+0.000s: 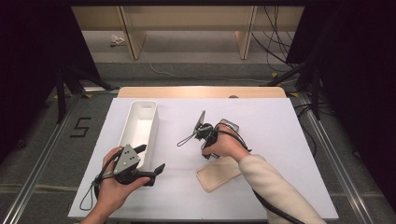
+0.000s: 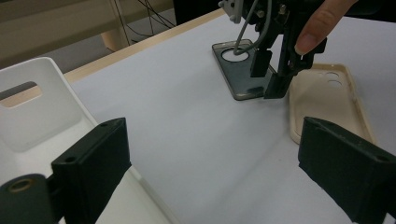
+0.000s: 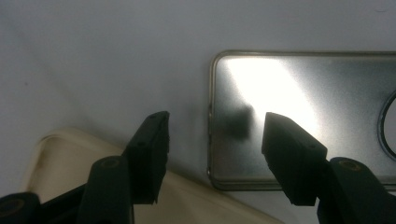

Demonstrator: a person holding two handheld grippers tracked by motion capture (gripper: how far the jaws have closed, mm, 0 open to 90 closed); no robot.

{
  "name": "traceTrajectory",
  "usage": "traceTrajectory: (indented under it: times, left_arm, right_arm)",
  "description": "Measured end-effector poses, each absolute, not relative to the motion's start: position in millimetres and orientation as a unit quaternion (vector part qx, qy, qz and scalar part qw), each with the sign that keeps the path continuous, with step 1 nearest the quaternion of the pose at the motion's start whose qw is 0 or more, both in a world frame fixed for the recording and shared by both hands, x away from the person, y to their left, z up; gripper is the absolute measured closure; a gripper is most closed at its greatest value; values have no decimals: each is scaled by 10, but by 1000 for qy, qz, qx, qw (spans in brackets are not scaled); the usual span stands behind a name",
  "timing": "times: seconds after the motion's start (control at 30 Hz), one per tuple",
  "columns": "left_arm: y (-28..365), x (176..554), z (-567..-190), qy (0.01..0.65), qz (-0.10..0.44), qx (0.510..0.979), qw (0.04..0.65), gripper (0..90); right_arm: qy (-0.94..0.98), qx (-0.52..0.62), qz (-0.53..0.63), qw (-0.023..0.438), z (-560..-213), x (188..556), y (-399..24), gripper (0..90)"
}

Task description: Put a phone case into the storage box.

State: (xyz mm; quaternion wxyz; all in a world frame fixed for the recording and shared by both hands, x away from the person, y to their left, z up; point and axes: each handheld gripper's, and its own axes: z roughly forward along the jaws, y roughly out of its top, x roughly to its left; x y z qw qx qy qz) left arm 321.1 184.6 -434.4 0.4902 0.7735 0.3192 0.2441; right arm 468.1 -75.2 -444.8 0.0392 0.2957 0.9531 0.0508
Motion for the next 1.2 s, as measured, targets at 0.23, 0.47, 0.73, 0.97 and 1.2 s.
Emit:
traceTrajectory:
  times: [0.23,0.47,0.73,0.97,1.2]
  left_arm:
    - [1843,3208,-4344,319,243,773,491,86]
    - [1843,3207,-4342,319,243,773,491,86]
    - [1842,3207,-4342,319,243,774,491,86]
    - [1839,3206,-4342,318,243,774,491,86]
    - [1838,3206,-4343,318,243,774,491,86]
  right_arm:
    - [956,290,34,37,-4499,4697,-643,456]
    - [960,278,20,35,-4527,4724,-623,496]
    - [961,274,12,26,-4546,4743,-619,548]
    - [962,272,6,26,-4539,4731,-600,605]
    - [963,269,1,33,-4541,4712,-582,643]
